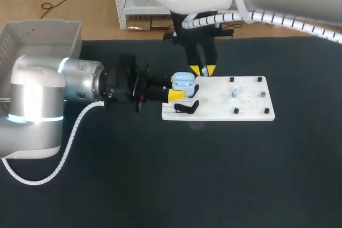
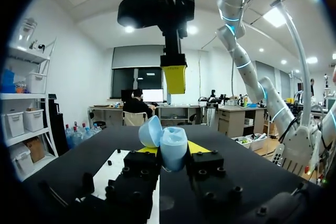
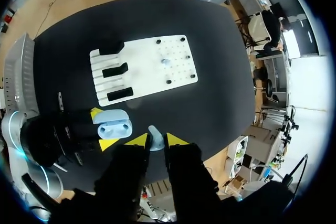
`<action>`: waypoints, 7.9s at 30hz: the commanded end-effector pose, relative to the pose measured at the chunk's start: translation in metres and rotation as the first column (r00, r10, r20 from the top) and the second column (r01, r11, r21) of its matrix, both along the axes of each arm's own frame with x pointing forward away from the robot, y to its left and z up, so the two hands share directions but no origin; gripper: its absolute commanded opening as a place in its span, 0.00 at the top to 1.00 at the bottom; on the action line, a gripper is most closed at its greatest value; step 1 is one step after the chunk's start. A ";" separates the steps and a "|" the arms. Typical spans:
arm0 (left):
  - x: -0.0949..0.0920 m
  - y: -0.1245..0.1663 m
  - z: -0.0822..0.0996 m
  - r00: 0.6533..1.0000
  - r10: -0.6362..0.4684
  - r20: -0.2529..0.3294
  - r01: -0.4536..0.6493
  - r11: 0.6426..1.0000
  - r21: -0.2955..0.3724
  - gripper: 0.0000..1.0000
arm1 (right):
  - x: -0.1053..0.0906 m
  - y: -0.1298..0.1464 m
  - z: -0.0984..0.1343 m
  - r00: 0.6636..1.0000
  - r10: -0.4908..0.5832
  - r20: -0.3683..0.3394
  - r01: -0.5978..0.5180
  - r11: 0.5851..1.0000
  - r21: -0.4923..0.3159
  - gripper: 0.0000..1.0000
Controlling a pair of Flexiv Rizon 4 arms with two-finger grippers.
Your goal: Pick up each earbud case from the left stands, insert the matching earbuds, close the lid, and place the case in the box.
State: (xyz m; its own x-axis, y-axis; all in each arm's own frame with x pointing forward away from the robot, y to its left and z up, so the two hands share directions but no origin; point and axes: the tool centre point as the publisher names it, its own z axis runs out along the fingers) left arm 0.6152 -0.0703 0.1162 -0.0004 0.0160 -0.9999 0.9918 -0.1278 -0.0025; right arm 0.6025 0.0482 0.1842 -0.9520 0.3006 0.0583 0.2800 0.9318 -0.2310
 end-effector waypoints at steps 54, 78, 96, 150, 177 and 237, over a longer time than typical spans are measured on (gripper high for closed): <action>-0.002 -0.010 -0.016 0.996 0.073 0.050 -0.074 0.997 0.031 1.00 | -0.006 0.024 -0.032 0.995 -0.082 -0.059 0.086 0.993 0.076 1.00; -0.002 -0.010 -0.016 0.996 0.073 0.050 -0.074 0.997 0.031 1.00 | -0.002 0.027 -0.039 0.993 -0.085 -0.076 0.090 0.994 0.067 1.00; -0.002 -0.010 -0.016 0.996 0.073 0.050 -0.074 0.997 0.031 1.00 | 0.001 0.024 -0.044 0.990 -0.112 -0.082 0.115 0.993 0.038 1.00; -0.002 -0.010 -0.016 0.996 0.073 0.050 -0.074 0.997 0.031 1.00 | -0.014 -0.054 -0.009 0.930 -0.072 0.360 -0.023 0.968 0.252 0.35; -0.002 -0.010 -0.016 0.996 0.073 0.050 -0.074 0.997 0.031 1.00 | 0.065 -0.117 -0.061 0.951 0.081 0.298 -0.208 0.882 0.422 0.33; -0.002 -0.010 -0.016 0.996 0.073 0.050 -0.074 0.997 0.031 1.00 | 0.089 -0.104 -0.165 0.961 0.192 0.200 -0.252 0.906 0.339 0.57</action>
